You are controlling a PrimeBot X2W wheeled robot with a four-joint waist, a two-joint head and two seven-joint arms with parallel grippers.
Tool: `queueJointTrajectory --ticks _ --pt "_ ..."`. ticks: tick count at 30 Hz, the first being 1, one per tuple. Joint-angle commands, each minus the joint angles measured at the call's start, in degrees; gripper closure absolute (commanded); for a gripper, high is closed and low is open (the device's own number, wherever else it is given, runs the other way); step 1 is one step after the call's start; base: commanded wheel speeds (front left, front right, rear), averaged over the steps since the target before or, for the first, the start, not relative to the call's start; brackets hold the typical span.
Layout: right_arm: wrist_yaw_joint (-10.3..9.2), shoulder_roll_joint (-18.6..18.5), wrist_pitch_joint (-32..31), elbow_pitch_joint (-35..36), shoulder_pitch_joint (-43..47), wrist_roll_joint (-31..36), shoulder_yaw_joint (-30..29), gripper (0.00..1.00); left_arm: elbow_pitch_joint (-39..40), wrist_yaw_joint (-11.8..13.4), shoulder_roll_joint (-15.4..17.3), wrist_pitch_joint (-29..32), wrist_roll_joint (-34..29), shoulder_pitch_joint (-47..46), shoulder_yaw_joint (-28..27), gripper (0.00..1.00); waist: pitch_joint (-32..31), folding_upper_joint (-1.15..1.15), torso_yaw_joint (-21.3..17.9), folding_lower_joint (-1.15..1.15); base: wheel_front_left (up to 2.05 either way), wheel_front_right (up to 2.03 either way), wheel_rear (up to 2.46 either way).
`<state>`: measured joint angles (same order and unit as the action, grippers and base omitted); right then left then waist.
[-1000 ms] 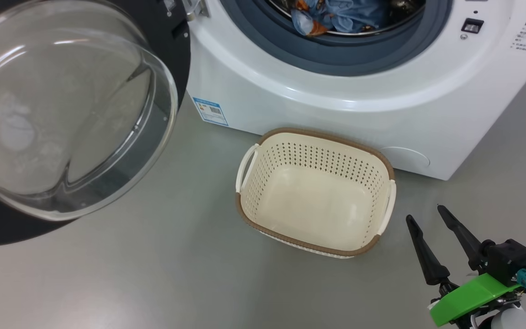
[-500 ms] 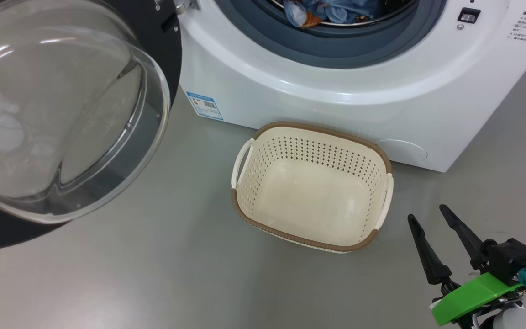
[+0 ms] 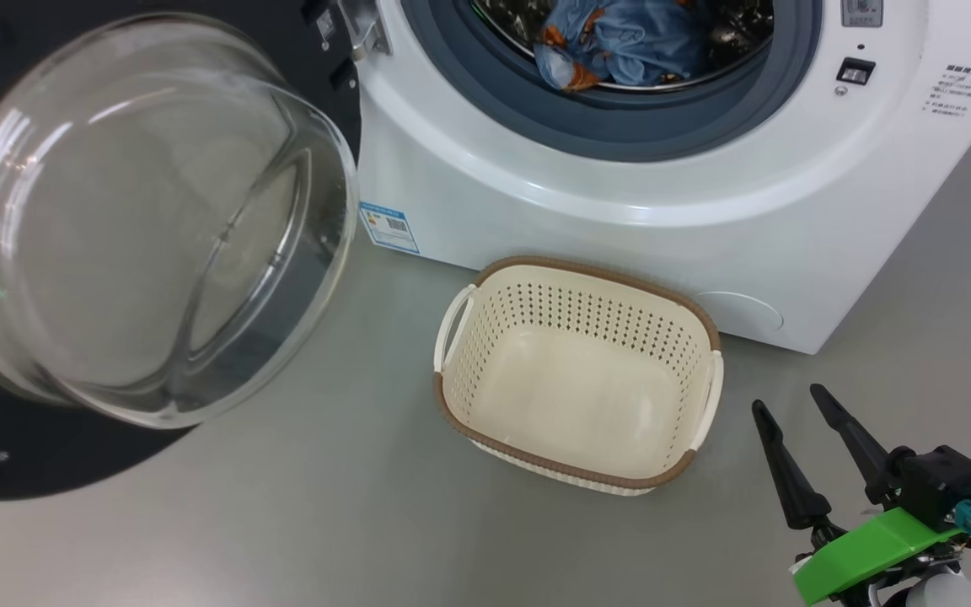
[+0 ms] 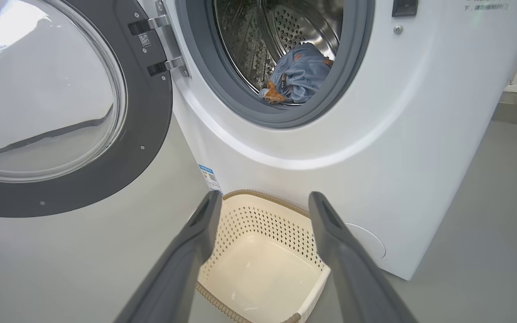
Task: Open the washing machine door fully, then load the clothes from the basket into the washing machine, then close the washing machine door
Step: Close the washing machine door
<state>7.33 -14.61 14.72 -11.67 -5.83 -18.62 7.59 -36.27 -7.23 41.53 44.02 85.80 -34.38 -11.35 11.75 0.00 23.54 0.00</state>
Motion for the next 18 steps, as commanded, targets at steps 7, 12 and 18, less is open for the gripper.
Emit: queueJointTrajectory --ticks 7,12,18 --pt "0.16 0.7 0.3 1.4 1.4 -0.3 0.2 0.00 11.0 -0.3 2.0 7.6 3.5 4.0 0.6 1.00 -2.0 0.00 0.2 0.00 0.00 0.00 0.00" --pt "0.16 1.4 0.3 1.4 1.7 -0.3 0.1 0.00 18.3 -0.3 1.9 11.5 5.3 6.6 1.3 1.00 -2.9 0.00 -0.1 0.00 0.00 0.00 0.00" --pt "0.16 2.0 0.3 1.6 2.2 -0.5 -0.5 0.00 28.3 -0.3 0.6 15.9 8.6 9.8 1.9 1.00 -3.8 0.00 -1.1 0.00 0.00 0.00 0.00"
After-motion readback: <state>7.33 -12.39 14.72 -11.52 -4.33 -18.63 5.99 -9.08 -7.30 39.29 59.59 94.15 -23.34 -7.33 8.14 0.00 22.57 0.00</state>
